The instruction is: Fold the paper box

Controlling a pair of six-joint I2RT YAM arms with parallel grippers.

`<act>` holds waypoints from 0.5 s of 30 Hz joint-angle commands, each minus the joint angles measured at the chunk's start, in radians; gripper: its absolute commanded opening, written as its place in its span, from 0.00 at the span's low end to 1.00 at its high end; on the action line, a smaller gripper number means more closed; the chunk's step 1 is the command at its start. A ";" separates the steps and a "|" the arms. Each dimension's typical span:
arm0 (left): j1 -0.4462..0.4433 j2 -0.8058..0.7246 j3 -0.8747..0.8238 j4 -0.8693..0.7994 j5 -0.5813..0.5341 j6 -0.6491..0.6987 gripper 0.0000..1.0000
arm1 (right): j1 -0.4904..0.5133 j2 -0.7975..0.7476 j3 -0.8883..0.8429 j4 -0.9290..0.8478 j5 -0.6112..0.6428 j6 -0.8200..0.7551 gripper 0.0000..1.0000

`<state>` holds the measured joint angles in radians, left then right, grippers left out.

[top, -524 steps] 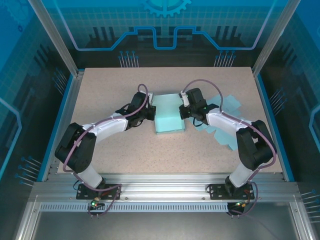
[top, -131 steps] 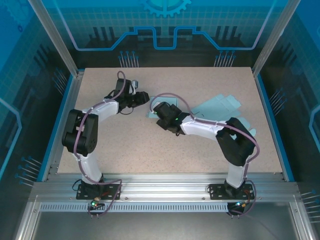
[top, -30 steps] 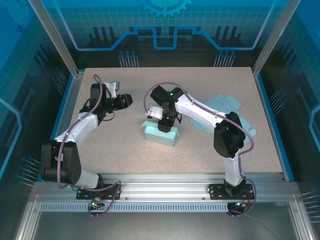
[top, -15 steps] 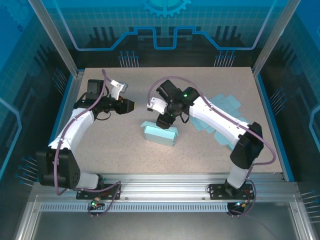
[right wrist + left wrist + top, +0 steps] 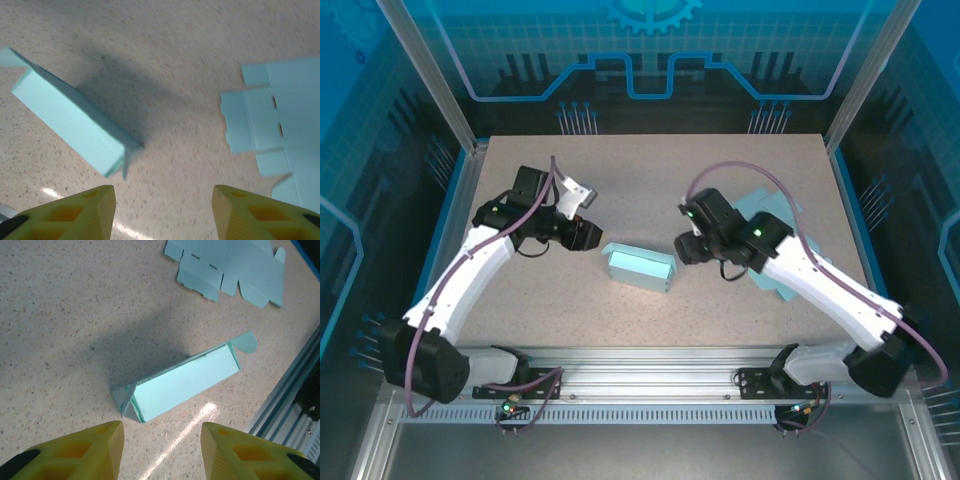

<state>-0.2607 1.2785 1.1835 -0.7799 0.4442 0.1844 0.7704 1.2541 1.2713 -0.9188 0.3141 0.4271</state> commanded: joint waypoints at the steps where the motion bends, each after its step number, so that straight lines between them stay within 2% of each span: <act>1: -0.034 0.024 -0.017 -0.062 -0.107 0.009 0.46 | -0.001 -0.094 -0.105 0.026 0.007 0.223 0.52; 6: -0.061 0.119 0.020 -0.033 -0.133 0.007 0.45 | 0.007 -0.128 -0.194 0.091 -0.081 0.274 0.48; 15: -0.074 0.238 0.047 0.006 -0.150 0.025 0.43 | 0.044 0.028 -0.144 0.124 -0.129 0.234 0.47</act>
<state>-0.3256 1.5040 1.1942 -0.7853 0.3099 0.1867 0.7952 1.2461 1.0840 -0.8257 0.2150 0.6586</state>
